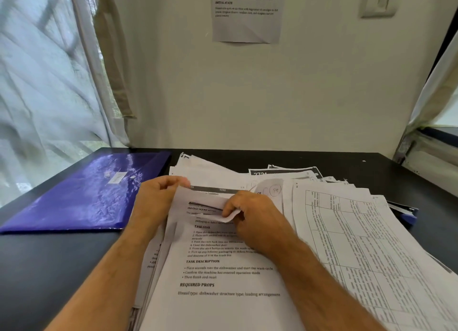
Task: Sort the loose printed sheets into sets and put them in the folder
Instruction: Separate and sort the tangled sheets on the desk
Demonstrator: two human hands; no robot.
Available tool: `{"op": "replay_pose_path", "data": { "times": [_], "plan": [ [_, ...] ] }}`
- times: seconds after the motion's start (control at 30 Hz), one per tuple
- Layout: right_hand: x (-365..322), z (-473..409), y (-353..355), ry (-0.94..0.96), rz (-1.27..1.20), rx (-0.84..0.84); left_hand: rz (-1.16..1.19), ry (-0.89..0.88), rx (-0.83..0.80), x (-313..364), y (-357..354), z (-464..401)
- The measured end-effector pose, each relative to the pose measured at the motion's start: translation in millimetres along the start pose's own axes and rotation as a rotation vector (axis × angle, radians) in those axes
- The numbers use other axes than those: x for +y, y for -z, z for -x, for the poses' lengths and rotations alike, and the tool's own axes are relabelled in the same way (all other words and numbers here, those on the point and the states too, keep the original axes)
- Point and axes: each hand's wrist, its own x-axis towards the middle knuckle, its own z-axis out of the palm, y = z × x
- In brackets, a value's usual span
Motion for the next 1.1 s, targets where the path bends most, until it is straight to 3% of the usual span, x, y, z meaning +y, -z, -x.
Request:
{"op": "replay_pose_path", "data": {
  "times": [0.23,0.43,0.6,0.9,0.97,1.1],
  "plan": [
    [-6,4,1,-0.08,-0.074,-0.04,0.018,-0.085,0.188,-3,0,-2],
    [-3,3,-1,-0.043,-0.091,0.025,0.044,-0.152,0.201,5,2,5],
    [2,1,-4,0.011,-0.07,0.137,0.337,-0.094,-0.05,10,6,9],
    [-2,-2,-3,0.082,0.029,0.088,0.373,-0.115,-0.34,10,8,14],
    [-2,-2,-3,0.072,0.042,0.083,0.378,-0.056,-0.302,12,8,15],
    [-2,1,-1,0.038,-0.01,0.071,0.242,0.02,-0.065,7,3,5]
  ]
}}
